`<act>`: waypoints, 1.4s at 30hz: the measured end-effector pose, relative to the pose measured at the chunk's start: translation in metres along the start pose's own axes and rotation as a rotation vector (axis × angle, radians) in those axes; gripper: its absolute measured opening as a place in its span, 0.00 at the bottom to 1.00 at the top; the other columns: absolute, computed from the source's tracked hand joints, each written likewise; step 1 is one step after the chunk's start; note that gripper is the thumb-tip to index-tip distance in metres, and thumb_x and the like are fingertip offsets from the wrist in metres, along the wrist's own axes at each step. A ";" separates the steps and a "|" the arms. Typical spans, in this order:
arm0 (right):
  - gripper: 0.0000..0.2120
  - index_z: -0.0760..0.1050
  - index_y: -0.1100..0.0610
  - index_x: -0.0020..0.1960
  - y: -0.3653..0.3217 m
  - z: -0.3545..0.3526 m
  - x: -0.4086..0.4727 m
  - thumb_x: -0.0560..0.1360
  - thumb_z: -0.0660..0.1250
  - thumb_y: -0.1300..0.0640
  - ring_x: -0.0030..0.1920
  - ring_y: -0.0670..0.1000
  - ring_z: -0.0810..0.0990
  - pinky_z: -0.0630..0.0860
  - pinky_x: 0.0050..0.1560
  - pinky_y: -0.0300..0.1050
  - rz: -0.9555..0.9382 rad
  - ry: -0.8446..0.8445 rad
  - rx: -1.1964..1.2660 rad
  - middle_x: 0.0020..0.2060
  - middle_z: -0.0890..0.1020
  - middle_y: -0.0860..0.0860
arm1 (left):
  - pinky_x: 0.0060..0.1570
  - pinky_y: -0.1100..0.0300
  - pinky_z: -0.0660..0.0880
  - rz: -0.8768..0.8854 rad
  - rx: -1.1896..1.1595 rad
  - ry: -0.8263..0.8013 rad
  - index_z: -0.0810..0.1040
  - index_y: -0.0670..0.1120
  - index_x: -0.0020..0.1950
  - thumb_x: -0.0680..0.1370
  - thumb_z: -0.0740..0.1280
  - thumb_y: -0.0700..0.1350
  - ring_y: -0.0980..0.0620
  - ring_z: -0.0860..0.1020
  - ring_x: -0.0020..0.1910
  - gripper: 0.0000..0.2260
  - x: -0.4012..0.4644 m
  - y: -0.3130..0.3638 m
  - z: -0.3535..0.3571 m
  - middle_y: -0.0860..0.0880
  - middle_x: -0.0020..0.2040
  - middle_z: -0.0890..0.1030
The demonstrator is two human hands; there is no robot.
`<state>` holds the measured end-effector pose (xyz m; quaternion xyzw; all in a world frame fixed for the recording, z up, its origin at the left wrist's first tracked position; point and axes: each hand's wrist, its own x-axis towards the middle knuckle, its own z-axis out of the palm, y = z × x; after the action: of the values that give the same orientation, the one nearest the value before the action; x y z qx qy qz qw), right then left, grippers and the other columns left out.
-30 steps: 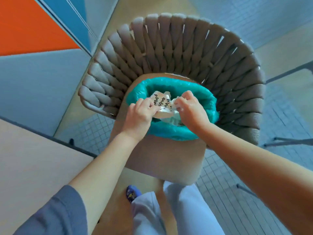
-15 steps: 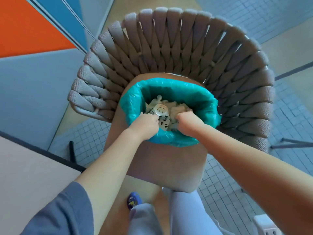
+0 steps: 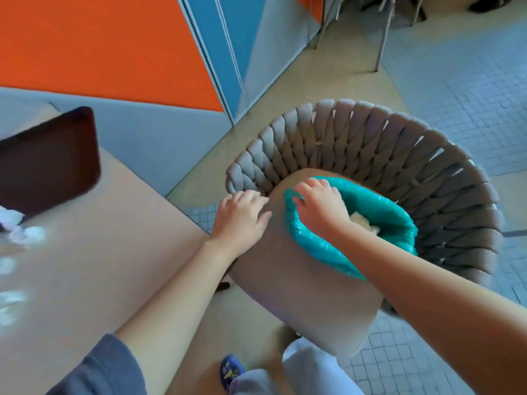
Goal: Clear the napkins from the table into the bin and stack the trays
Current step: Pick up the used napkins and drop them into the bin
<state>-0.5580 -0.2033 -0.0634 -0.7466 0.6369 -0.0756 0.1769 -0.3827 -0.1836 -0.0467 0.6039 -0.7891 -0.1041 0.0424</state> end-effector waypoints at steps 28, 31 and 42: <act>0.20 0.67 0.53 0.68 -0.479 0.116 -0.077 0.78 0.60 0.52 0.67 0.57 0.67 0.66 0.65 0.53 -0.705 -0.241 -0.005 0.67 0.71 0.53 | 0.54 0.48 0.73 -0.721 -0.005 0.272 0.74 0.48 0.63 0.76 0.65 0.46 0.43 0.72 0.60 0.16 -0.377 -0.325 -0.102 0.46 0.60 0.76; 0.21 0.65 0.53 0.69 -0.499 0.134 -0.078 0.78 0.60 0.51 0.67 0.57 0.66 0.67 0.64 0.52 -0.731 -0.285 -0.028 0.67 0.70 0.53 | 0.52 0.49 0.74 -0.784 -0.021 0.246 0.75 0.46 0.62 0.75 0.66 0.45 0.42 0.72 0.61 0.15 -0.395 -0.343 -0.096 0.45 0.61 0.75; 0.23 0.63 0.49 0.71 -0.546 0.185 -0.048 0.77 0.63 0.52 0.72 0.59 0.56 0.66 0.67 0.57 -0.901 -0.500 -0.148 0.74 0.58 0.54 | 0.70 0.45 0.52 -0.988 -0.040 -0.020 0.61 0.58 0.72 0.79 0.58 0.56 0.46 0.58 0.73 0.22 -0.375 -0.408 -0.081 0.47 0.76 0.56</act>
<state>0.0012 -0.0568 -0.0326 -0.9524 0.1943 0.0817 0.2202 0.1184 0.0662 -0.0336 0.9039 -0.4065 -0.1327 -0.0078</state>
